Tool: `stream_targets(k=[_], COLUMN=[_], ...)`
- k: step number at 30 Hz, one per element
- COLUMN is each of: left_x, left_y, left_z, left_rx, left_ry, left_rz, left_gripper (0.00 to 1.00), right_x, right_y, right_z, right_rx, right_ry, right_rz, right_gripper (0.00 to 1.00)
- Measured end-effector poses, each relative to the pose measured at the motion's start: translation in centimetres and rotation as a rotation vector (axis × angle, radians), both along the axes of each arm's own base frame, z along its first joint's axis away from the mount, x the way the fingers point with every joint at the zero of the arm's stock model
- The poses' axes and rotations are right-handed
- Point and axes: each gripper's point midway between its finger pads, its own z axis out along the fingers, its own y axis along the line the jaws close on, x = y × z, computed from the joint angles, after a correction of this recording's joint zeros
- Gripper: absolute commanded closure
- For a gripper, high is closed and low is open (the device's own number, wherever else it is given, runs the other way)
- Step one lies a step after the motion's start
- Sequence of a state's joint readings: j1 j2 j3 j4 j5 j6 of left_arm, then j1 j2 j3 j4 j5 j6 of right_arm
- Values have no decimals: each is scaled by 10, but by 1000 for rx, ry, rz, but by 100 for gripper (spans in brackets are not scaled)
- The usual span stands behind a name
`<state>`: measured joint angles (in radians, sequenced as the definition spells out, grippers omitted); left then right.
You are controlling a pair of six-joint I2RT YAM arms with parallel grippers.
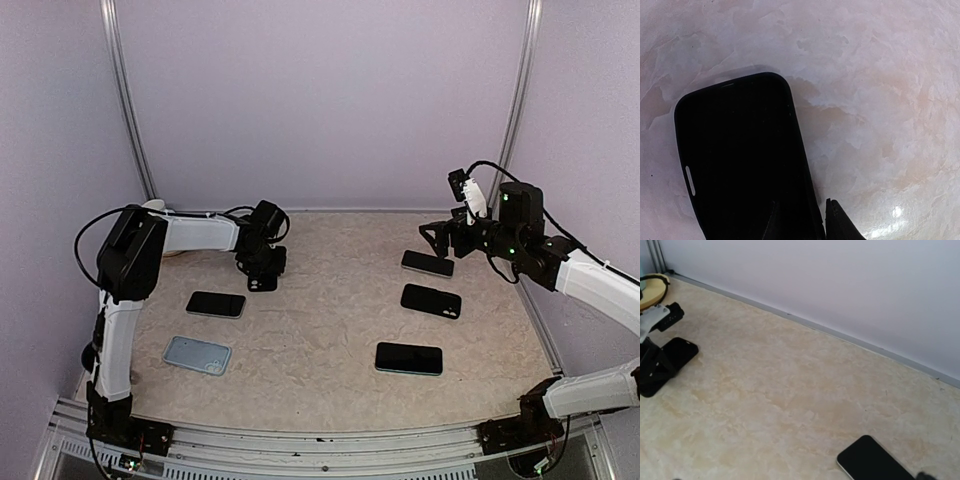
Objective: Put the phone into the phone case
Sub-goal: Move the phone case to the center of the board.
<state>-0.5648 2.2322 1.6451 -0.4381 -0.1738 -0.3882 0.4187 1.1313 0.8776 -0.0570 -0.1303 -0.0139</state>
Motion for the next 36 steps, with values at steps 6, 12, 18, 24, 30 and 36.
stream_targets(k=[6, 12, 18, 24, 30, 36], left_x=[-1, 4, 5, 5, 4, -2], left_y=[-4, -6, -4, -4, -5, -16], left_z=[0, -2, -3, -4, -3, -3], left_rx=[3, 13, 28, 54, 90, 140], left_ry=[0, -8, -14, -22, -34, -49], left_rz=[-7, -8, -5, -13, -39, -124], left_gripper=[71, 78, 83, 95, 100, 100], right_x=[0, 0, 0, 0, 0, 0], right_y=[0, 1, 1, 1, 1, 0], right_z=[0, 0, 0, 0, 0, 0], right_rx=[0, 0, 0, 0, 0, -2], right_ry=[0, 0, 0, 0, 0, 0], right_rz=[0, 2, 2, 2, 2, -1], right_gripper=[0, 0, 0, 0, 0, 0])
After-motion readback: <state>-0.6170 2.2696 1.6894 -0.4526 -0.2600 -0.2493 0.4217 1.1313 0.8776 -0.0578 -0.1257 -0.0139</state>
